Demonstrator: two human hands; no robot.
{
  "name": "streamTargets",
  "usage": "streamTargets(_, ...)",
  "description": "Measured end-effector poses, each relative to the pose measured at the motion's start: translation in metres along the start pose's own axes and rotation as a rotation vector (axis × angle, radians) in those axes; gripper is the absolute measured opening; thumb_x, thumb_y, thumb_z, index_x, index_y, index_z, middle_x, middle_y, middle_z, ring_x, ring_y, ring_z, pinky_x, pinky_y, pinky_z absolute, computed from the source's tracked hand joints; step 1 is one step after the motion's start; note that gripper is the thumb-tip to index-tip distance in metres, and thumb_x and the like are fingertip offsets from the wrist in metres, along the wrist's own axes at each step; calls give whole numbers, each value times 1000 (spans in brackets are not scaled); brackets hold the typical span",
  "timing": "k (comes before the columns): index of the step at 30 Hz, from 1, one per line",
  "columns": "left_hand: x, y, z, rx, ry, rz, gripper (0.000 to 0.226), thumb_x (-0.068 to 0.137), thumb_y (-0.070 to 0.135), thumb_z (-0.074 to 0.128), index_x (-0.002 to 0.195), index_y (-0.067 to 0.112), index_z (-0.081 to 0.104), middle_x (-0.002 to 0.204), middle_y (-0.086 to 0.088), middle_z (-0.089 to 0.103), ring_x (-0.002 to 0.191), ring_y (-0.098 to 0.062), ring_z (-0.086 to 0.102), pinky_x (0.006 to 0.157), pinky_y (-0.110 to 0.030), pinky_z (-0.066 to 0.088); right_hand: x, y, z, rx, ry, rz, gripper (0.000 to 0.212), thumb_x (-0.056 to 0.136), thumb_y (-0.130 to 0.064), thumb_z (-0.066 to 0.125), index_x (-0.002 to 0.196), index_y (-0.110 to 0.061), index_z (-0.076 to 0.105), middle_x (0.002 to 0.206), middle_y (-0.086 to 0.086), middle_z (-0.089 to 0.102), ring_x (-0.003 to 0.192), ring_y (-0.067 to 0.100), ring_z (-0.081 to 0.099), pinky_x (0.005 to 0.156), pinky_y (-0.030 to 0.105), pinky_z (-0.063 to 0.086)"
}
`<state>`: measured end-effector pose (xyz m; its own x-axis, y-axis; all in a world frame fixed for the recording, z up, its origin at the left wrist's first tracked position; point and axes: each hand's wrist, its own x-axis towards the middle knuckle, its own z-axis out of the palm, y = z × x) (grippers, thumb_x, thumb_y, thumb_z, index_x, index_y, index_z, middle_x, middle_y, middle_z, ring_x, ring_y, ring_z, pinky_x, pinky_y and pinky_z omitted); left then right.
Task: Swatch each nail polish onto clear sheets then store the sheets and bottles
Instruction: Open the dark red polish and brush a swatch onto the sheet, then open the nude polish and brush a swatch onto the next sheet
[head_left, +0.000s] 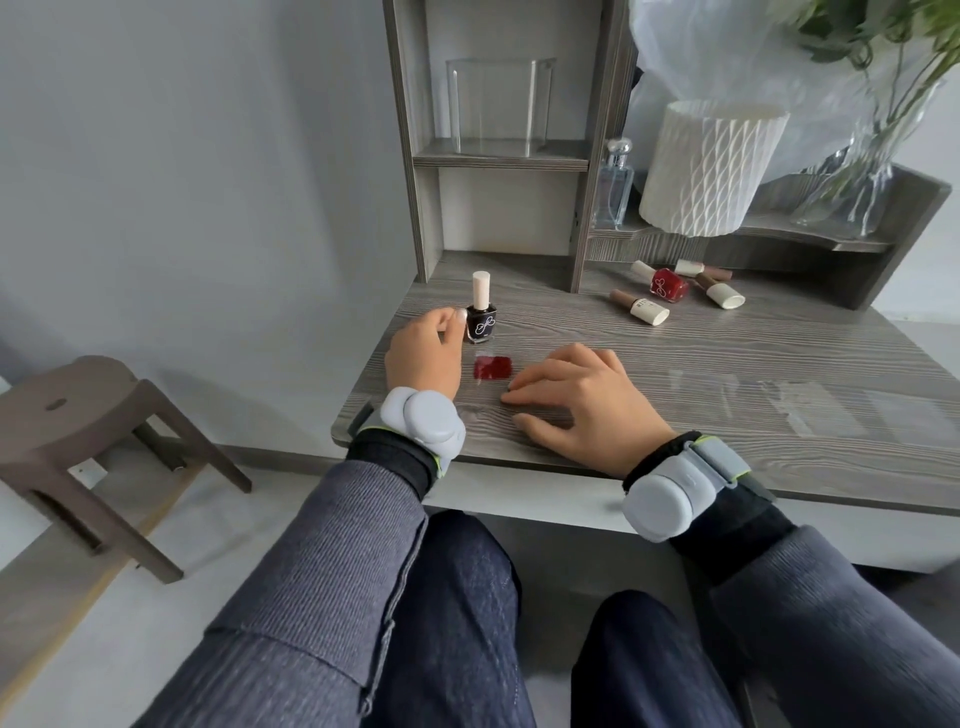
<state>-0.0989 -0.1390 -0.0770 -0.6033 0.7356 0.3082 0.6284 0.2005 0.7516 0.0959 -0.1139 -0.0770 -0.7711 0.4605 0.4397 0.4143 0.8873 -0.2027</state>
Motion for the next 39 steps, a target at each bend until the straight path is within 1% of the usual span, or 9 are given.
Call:
streamTargets(4, -1, -1, 1, -13, 54, 46, 34, 97, 36, 47, 113, 13, 66, 111, -6, 68, 105, -26, 59, 86, -38, 47, 1, -2, -5, 24, 98, 30, 38, 87, -49, 47, 114, -36, 69, 119, -11, 59, 103, 16, 50, 86, 36, 36)
streamTargets(9, -11, 9, -5, 48, 349, 131, 14, 93, 21, 53, 93, 13, 65, 95, -10, 61, 91, -30, 53, 73, -31, 32, 3, -1, -9, 71, 177, 130, 40, 87, -47, 45, 114, -30, 69, 116, -6, 58, 105, 19, 52, 91, 41, 40)
streamTargets(12, -20, 20, -3, 24, 371, 233, 13, 93, 20, 52, 91, 11, 62, 89, -8, 61, 82, -30, 54, 70, -36, 38, 4, 1, -15, 112, 171, 173, 44, 86, -49, 43, 116, -29, 69, 115, -6, 58, 108, 19, 51, 95, 40, 37)
streamTargets(19, -20, 65, 24, -9, 178, 364, 20, 98, 26, 47, 97, 9, 58, 92, -4, 62, 81, -24, 56, 69, -38, 43, 15, 22, -37, 5, 256, 301, 25, 91, -33, 57, 111, -27, 70, 108, -7, 66, 109, 21, 52, 93, 39, 36)
streamTargets(25, -2, 98, 57, -40, -166, 202, 25, 97, 20, 47, 115, 15, 63, 114, -6, 64, 103, -23, 59, 90, -37, 46, 26, 71, -50, -2, 314, 489, 20, 88, -23, 58, 102, -22, 72, 96, -1, 73, 100, 29, 61, 87, 47, 48)
streamTargets(29, 4, 116, 70, -97, -332, 143, 28, 97, 20, 46, 120, 15, 62, 124, -5, 62, 114, -22, 55, 96, -28, 42, 29, 102, -54, -17, 168, 583, 28, 92, -25, 57, 117, -20, 68, 113, 5, 70, 109, 30, 60, 91, 46, 49)
streamTargets(32, 5, 134, 81, -83, -450, 117, 27, 99, 24, 41, 73, 29, 45, 96, -3, 49, 90, -18, 44, 72, -26, 35, 31, 126, -51, -43, 2, 617, 38, 91, -23, 60, 130, -22, 60, 133, 10, 57, 122, 32, 50, 102, 43, 42)
streamTargets(37, 14, 151, 100, -23, -561, 59, 34, 102, 25, 35, 95, 4, 61, 89, -8, 56, 87, -24, 49, 73, -27, 33, 46, 152, -46, -106, -153, 641, 42, 87, -26, 65, 128, -24, 61, 125, 13, 58, 116, 32, 52, 96, 37, 40)
streamTargets(39, 18, 155, 107, 38, -580, 47, 44, 103, 29, 30, 109, -2, 61, 104, -16, 60, 97, -31, 54, 77, -30, 35, 53, 158, -44, -103, -148, 648, 37, 87, -30, 65, 122, -21, 64, 119, 13, 61, 111, 33, 55, 92, 36, 42)
